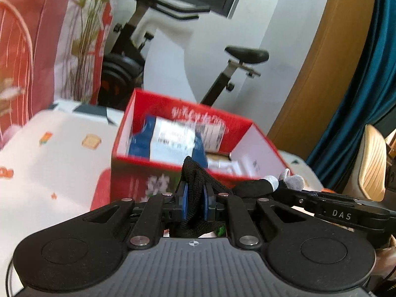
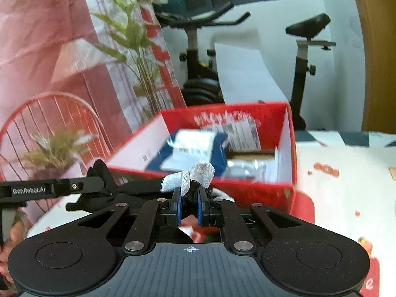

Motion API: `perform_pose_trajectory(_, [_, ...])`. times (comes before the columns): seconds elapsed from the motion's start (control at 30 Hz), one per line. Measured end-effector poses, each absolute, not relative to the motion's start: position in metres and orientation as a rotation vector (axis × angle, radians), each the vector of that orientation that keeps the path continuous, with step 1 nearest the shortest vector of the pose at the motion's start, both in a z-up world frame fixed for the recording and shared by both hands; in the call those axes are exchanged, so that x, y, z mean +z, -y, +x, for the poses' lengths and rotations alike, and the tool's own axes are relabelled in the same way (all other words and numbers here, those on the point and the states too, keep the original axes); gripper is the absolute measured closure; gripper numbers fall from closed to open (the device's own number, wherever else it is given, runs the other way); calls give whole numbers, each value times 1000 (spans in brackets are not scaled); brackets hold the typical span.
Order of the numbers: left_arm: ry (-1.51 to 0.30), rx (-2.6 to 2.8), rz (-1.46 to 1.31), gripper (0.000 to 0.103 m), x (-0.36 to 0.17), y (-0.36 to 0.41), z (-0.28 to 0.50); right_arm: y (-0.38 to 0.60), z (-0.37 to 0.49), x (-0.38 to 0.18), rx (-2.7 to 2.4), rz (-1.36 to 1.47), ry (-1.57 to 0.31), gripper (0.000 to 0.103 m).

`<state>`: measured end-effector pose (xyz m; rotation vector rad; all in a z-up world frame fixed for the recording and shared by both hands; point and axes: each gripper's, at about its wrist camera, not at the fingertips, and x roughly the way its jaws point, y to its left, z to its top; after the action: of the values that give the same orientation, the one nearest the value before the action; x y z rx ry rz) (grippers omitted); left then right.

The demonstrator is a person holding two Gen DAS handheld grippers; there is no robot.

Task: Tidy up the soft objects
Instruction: 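Lift the black glove with both grippers up over the red box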

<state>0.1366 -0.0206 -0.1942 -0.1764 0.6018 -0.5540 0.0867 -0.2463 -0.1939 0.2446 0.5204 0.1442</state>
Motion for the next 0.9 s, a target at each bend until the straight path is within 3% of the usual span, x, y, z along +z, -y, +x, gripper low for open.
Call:
perform_pose_trajectory(0.5, [-497, -563, -145, 90, -150, 35, 193, 250, 155, -143, 140, 134, -420, 92])
perform_pose_trajectory(0.9, [-705, -598, -50, 90, -193, 57, 252, 267, 209, -206, 66, 231, -646, 92])
